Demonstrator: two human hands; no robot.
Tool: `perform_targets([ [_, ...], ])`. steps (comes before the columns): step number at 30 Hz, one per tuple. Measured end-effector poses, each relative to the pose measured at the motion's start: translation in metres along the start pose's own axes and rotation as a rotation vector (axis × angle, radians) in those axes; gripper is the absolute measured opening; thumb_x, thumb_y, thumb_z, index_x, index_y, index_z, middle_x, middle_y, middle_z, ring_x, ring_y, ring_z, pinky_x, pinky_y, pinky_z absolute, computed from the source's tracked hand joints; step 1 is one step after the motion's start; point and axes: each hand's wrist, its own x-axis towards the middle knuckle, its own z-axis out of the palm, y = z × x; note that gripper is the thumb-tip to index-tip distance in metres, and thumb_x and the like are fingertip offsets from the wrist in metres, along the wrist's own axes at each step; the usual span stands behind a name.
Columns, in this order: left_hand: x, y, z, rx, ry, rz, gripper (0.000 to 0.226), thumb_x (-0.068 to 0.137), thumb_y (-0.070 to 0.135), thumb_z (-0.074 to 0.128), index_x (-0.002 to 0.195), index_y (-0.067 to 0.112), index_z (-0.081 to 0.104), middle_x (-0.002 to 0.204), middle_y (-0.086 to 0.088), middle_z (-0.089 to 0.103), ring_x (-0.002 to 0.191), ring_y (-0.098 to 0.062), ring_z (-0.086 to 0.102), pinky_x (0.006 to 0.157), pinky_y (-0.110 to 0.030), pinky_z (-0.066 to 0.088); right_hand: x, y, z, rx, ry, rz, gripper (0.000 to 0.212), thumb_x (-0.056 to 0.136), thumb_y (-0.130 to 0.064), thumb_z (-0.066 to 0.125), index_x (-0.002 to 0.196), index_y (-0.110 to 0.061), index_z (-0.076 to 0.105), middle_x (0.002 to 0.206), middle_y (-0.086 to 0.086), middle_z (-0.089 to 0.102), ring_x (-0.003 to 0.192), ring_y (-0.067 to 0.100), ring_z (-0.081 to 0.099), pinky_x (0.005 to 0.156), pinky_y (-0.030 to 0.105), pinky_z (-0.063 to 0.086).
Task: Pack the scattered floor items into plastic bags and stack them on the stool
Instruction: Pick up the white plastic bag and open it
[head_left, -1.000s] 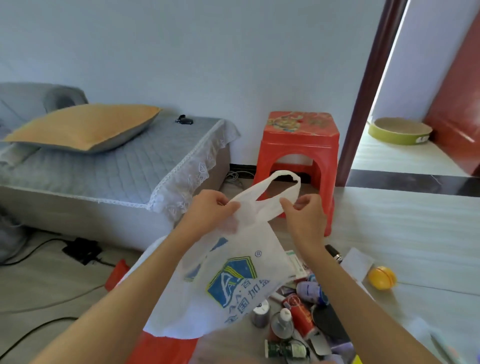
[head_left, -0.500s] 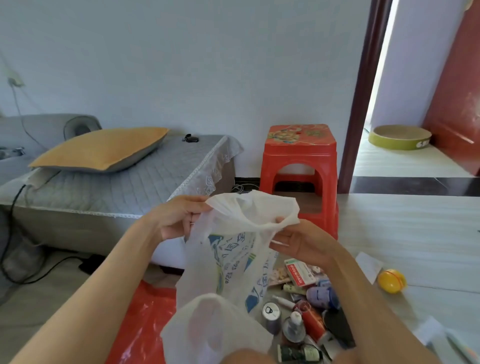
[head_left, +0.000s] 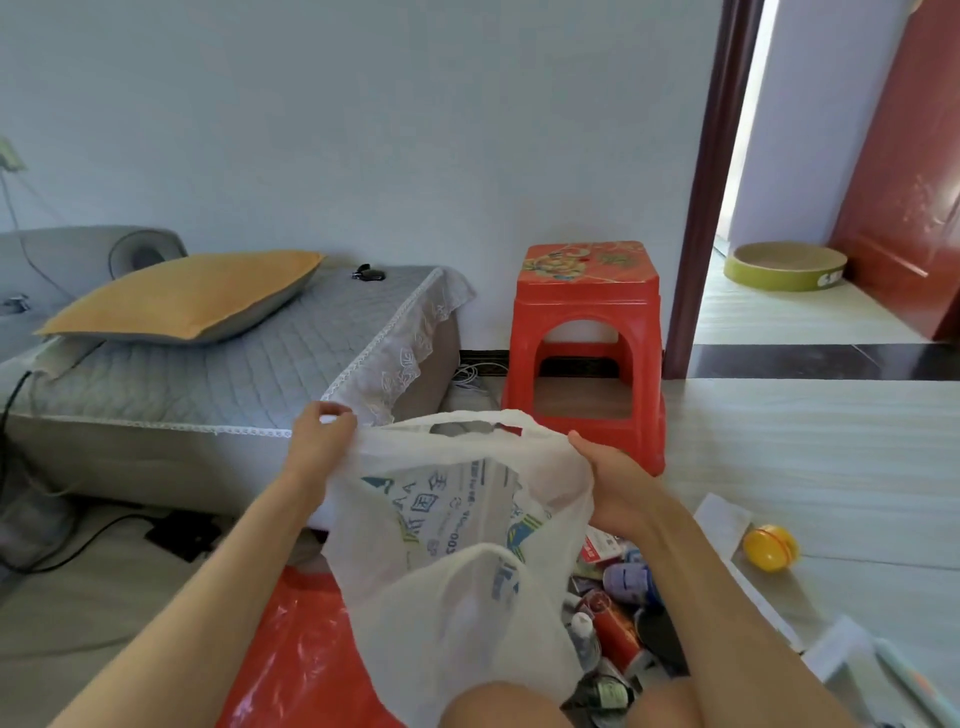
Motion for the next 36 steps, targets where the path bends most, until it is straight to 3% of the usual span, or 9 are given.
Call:
perform_targets([
  [5, -0.046, -0.025, 0.036, 0.594, -0.295, 1.044, 0.054, 0.076, 0.052, 0.057, 0.123, 0.026, 0.047, 0.125, 0.008, 0.046, 0.117, -0.005, 0.038, 0.103, -0.020, 0.026, 0.007, 0.003, 0.020, -0.184, 0.117, -0.034, 0.037, 0.100, -0.029, 0.034, 0.106, -0.001, 0.058, 0.097, 0.018, 0.064, 0.087, 0.028, 0.060, 0.085, 0.044, 0.048],
  [10, -0.037, -0.034, 0.057, 0.701, -0.259, 1.161, 0.029, 0.082, 0.036, 0.045, 0.091, 0.018, 0.066, 0.092, 0.002, 0.070, 0.089, -0.012, 0.058, 0.098, -0.040, 0.043, 0.008, 0.008, 0.027, -0.466, 0.277, -0.129, 0.042, 0.096, -0.039, 0.043, 0.110, -0.003, 0.058, 0.097, 0.009, 0.064, 0.083, 0.019, 0.060, 0.082, 0.038, 0.050],
  [18, -0.028, 0.003, 0.058, 0.847, 0.058, 0.633, 0.023, 0.089, 0.020, 0.045, 0.084, 0.007, 0.063, 0.080, -0.008, 0.064, 0.076, -0.028, 0.057, 0.067, -0.036, 0.046, 0.019, 0.035, 0.034, -1.210, 0.402, -0.363, 0.064, 0.070, -0.060, 0.064, 0.112, -0.014, 0.048, 0.106, -0.001, 0.050, 0.098, 0.018, 0.052, 0.082, 0.033, 0.047],
  [21, -0.027, 0.007, 0.054, 0.858, 0.070, 0.643, 0.023, 0.087, 0.020, 0.048, 0.079, 0.007, 0.065, 0.081, -0.011, 0.062, 0.085, -0.030, 0.055, 0.069, -0.037, 0.042, 0.036, 0.044, 0.023, -1.282, 0.461, -0.291, 0.021, 0.079, -0.031, 0.059, 0.082, -0.010, 0.059, 0.082, 0.004, 0.058, 0.081, 0.026, 0.055, 0.069, 0.031, 0.042],
  [24, -0.012, -0.005, 0.028, 0.972, 0.101, 0.831, 0.026, 0.082, 0.028, 0.054, 0.083, 0.011, 0.074, 0.094, -0.009, 0.062, 0.094, -0.032, 0.048, 0.076, -0.039, 0.039, 0.032, 0.029, 0.006, -1.136, 0.389, -0.277, 0.026, 0.084, -0.017, 0.058, 0.063, -0.001, 0.063, 0.062, 0.007, 0.052, 0.063, 0.021, 0.046, 0.061, 0.029, 0.035],
  [26, -0.002, -0.014, 0.007, 0.878, -0.116, 0.817, 0.018, 0.083, 0.024, 0.062, 0.086, 0.011, 0.074, 0.110, -0.002, 0.061, 0.101, -0.028, 0.049, 0.082, -0.031, 0.041, 0.019, 0.017, -0.007, -0.964, 0.226, -0.173, 0.020, 0.086, -0.017, 0.062, 0.079, 0.000, 0.070, 0.072, 0.009, 0.063, 0.066, 0.018, 0.055, 0.061, 0.030, 0.044],
  [29, -0.009, -0.019, -0.009, 0.416, -0.604, 0.281, 0.014, 0.087, 0.008, 0.060, 0.096, 0.007, 0.070, 0.099, 0.007, 0.069, 0.085, -0.009, 0.063, 0.068, -0.008, 0.045, 0.012, 0.012, -0.031, -0.796, 0.160, 0.003, 0.016, 0.086, -0.016, 0.063, 0.093, -0.002, 0.069, 0.085, 0.010, 0.069, 0.074, 0.019, 0.064, 0.062, 0.027, 0.055],
  [32, -0.015, -0.032, -0.006, -0.003, -0.672, -0.084, 0.015, 0.089, 0.003, 0.053, 0.086, -0.003, 0.066, 0.074, -0.008, 0.069, 0.058, -0.013, 0.065, 0.051, -0.022, 0.052, 0.024, 0.017, -0.041, -0.900, 0.330, 0.039, 0.016, 0.087, -0.017, 0.061, 0.090, -0.003, 0.068, 0.088, 0.013, 0.067, 0.080, 0.025, 0.063, 0.077, 0.040, 0.055],
  [36, -0.014, -0.053, -0.002, -0.159, -0.658, -0.289, 0.026, 0.093, 0.012, 0.048, 0.102, -0.009, 0.061, 0.087, -0.022, 0.062, 0.064, -0.023, 0.065, 0.061, -0.032, 0.056, 0.029, 0.019, -0.040, -0.746, 0.406, 0.122, 0.028, 0.091, -0.009, 0.053, 0.110, 0.012, 0.058, 0.096, 0.021, 0.061, 0.083, 0.029, 0.057, 0.073, 0.040, 0.050],
])
